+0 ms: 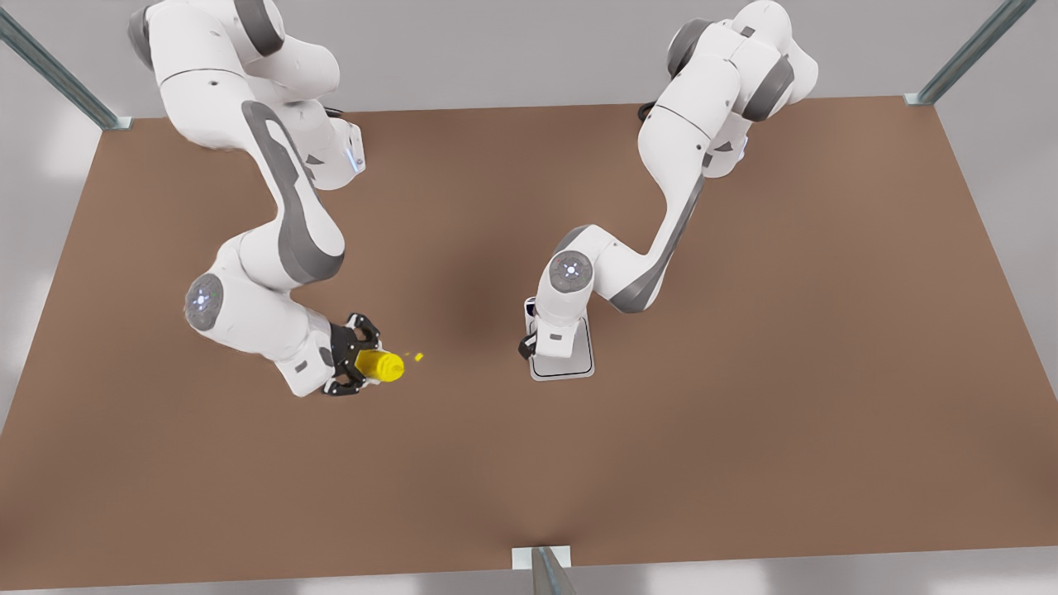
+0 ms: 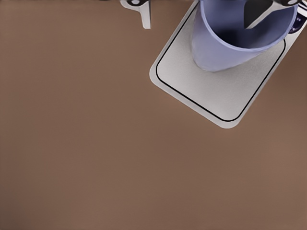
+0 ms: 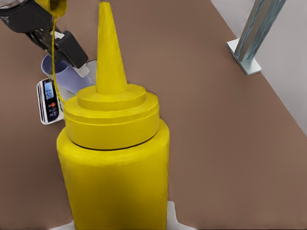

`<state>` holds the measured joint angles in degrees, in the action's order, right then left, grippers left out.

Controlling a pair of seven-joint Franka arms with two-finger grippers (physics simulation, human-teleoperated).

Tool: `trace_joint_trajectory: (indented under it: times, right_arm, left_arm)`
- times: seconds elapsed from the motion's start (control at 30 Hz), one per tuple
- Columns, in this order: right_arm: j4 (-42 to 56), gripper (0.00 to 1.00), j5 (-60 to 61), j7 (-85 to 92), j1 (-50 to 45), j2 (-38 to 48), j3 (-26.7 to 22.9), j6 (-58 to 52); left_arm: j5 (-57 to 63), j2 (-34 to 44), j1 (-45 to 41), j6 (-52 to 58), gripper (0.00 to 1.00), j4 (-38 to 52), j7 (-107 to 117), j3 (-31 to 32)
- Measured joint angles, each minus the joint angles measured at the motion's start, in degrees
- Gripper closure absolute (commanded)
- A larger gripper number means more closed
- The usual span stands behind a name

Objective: Move cup to the weight, pick up sauce bottle, pour sauce

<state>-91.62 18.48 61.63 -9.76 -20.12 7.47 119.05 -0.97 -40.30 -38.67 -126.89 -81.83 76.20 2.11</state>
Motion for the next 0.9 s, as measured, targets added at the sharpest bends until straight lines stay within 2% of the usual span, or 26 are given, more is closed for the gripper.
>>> trace_joint_trajectory:
  times: [0.1,0.17,0.23,0.27,0.3,0.37,0.43,0.47,0.5,0.53,0.57,0.6,0.67,0.7,0.83,0.9]
  right_arm:
    - [1.14,0.43,-12.25,-9.88,-4.62,-0.43,0.05,1.43]
    - [1.53,0.43,-17.22,-13.53,-7.49,-0.62,0.00,2.48]
    - [1.53,0.43,-19.93,-16.24,-9.22,-0.62,0.00,3.11]
    - [1.53,0.43,-20.00,-16.82,-9.23,-0.62,0.00,3.11]
    - [1.54,0.43,-20.12,-16.86,-9.31,-0.54,0.00,3.11]
    - [1.53,0.43,-25.35,-19.96,-11.68,-0.59,0.01,3.60]
    - [3.75,0.43,-33.81,-23.52,-15.85,-2.39,0.01,3.54]
    - [7.34,0.43,-37.52,-23.61,-18.18,-4.63,-0.02,2.89]
    - [10.72,0.43,-41.00,-23.54,-20.69,-6.94,0.01,1.33]
    - [13.69,0.43,-43.45,-23.47,-21.94,-9.68,0.01,-1.04]
    - [16.78,0.43,-45.33,-23.45,-23.70,-12.64,0.01,-1.73]
    - [18.48,0.43,-46.74,-23.45,-24.83,-13.94,-0.03,-3.11]
    - [18.57,0.43,-50.02,-23.30,-26.01,-14.77,0.00,-3.88]
    - [18.66,0.43,-50.14,-23.04,-26.01,-14.56,0.01,-4.26]
    - [18.76,0.43,-54.56,-23.02,-26.28,-14.06,0.00,-6.85]
    - [18.51,0.43,-59.05,-23.23,-29.40,-14.79,0.01,-6.83]
  left_arm:
    - [-0.23,2.54,0.00,3.60,0.00,0.01,-0.08,0.00]
    - [-0.39,3.58,0.08,6.67,0.00,1.61,-0.30,-0.12]
    - [-0.54,7.93,1.00,13.53,0.00,1.59,-5.49,-2.50]
    - [-1.84,11.61,1.58,18.41,0.00,1.41,-14.99,-8.75]
    - [-4.30,14.58,1.89,25.55,0.00,1.07,-29.93,-18.32]
    - [-8.15,17.25,1.54,35.14,0.00,0.80,-56.00,-31.71]
    - [-10.30,18.46,1.46,36.15,0.00,-0.90,-67.89,-38.56]
    - [-10.94,21.09,3.54,35.03,0.00,-1.37,-68.33,-38.01]
    - [-11.22,23.24,12.67,35.10,0.00,-1.39,-68.46,-29.12]
    - [-10.13,23.87,17.35,34.52,0.00,-2.15,-68.24,-21.36]
    - [-8.27,28.24,24.63,31.53,0.00,-8.04,-68.64,-12.55]
    - [-6.82,29.71,28.72,29.81,0.00,-11.02,-72.86,-10.73]
    - [-4.93,36.85,29.05,24.44,0.00,-20.06,-74.18,-9.87]
    - [-4.29,38.68,28.77,23.90,0.00,-21.76,-74.18,-9.84]
    - [-2.89,38.75,28.38,22.83,0.00,-22.70,-74.27,-9.83]
    - [-2.62,38.28,28.61,22.90,0.00,-22.67,-74.27,-9.83]
